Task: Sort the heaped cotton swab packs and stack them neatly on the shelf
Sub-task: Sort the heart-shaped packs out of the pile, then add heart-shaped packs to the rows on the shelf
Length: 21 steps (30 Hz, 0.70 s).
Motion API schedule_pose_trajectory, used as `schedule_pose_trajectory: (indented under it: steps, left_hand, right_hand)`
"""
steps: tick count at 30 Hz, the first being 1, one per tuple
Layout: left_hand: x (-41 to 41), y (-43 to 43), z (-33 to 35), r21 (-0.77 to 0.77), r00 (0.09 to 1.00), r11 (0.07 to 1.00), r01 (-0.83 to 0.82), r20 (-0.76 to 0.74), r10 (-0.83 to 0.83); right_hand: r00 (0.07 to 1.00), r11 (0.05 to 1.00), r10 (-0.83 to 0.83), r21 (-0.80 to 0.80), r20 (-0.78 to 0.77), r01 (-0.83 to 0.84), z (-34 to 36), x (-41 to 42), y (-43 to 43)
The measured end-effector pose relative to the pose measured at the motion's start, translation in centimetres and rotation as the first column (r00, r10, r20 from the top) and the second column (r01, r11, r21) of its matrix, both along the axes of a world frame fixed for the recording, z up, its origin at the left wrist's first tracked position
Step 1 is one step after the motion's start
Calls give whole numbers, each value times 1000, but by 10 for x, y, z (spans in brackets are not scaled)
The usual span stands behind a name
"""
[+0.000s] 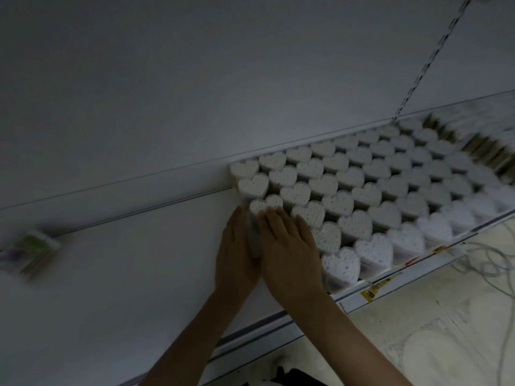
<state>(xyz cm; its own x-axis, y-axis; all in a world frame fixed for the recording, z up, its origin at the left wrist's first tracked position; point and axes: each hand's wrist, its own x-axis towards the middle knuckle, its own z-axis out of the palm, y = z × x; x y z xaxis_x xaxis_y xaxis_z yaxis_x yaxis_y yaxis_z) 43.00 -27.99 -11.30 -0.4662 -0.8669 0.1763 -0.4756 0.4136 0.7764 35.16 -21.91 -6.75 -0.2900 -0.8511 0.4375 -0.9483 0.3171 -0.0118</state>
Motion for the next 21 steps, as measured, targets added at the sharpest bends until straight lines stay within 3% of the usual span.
schedule_pose_trajectory:
  steps: [2,6,18,21]
  left_hand:
    - [0,-2,-6,-131,993,991,33,114,-18]
    - [-3,-4,-10,-189,987,981,39,158,-9]
    - [-3,-6,-19,-202,984,979,38,176,-2]
    - [-1,-1,-14,-58,996,998,-34,79,38]
  right_hand:
    - [1000,1000,5,-10,-23,-5,0,0,-3]
    - [998,1000,19,-17,-68,-20,-2,-1,-6]
    - [990,993,114,-4,88,-114,7,-9,-11]
    - [977,986,168,-2,130,-169,14,-12,-4]
